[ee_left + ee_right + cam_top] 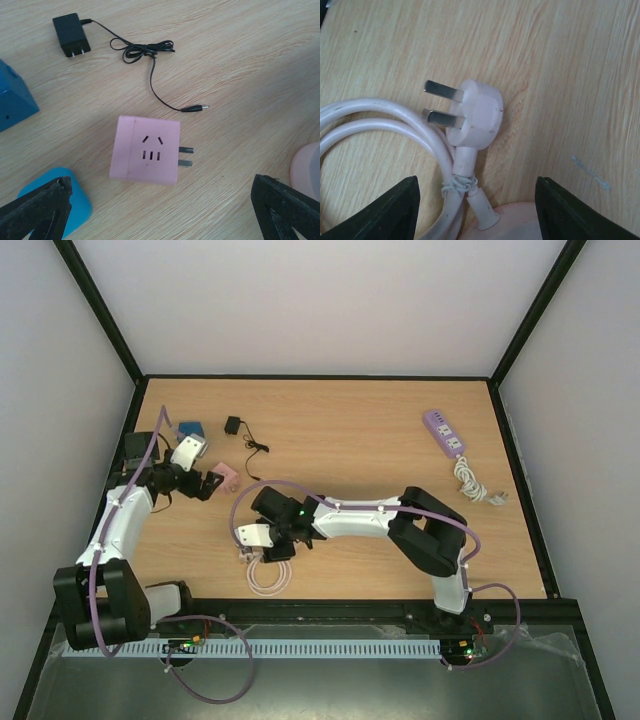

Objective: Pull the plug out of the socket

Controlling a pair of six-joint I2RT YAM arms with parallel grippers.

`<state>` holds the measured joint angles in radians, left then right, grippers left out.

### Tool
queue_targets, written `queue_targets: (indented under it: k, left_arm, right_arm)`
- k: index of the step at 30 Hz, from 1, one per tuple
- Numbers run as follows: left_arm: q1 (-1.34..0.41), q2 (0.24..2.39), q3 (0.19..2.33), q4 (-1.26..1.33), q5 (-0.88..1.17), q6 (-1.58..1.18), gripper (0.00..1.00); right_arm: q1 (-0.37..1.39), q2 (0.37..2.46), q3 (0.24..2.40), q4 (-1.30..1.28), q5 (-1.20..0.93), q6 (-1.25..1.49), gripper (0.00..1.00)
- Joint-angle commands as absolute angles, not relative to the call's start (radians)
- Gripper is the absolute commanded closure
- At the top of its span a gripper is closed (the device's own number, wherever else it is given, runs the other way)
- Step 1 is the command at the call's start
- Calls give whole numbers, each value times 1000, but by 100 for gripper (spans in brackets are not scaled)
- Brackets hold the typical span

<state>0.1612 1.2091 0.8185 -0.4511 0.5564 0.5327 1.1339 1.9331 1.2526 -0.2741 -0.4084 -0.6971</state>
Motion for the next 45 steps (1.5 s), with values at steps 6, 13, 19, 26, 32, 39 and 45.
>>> queue_targets:
  k: [6,13,19,26,32,39,45]
  left_arm:
    - [195,1184,781,-404,592,489,0]
    - [196,1186,771,-407,604,494,0]
    - [196,1189,771,-417,614,500,0]
    - [195,1190,771,-423,611,506,0]
    - [195,1193,781,-423,615,505,0]
    - [196,1195,788,-424,615,503,0]
    - [195,1195,793,-419,607,490,0]
  right_arm:
    - [1149,2014,1343,-391,-359,-707,50]
    - [1148,1982,1274,-425,-317,-714,59]
    - [1095,1964,1244,-455,-277,-668,73]
    - [995,1876,1130,-450,-261,-682,74]
    - [849,1837,1084,-445,-258,-659,75]
    - [662,1820,1087,-421,-270,-610,75]
    - [490,1852,1134,-416,-284,-596,76]
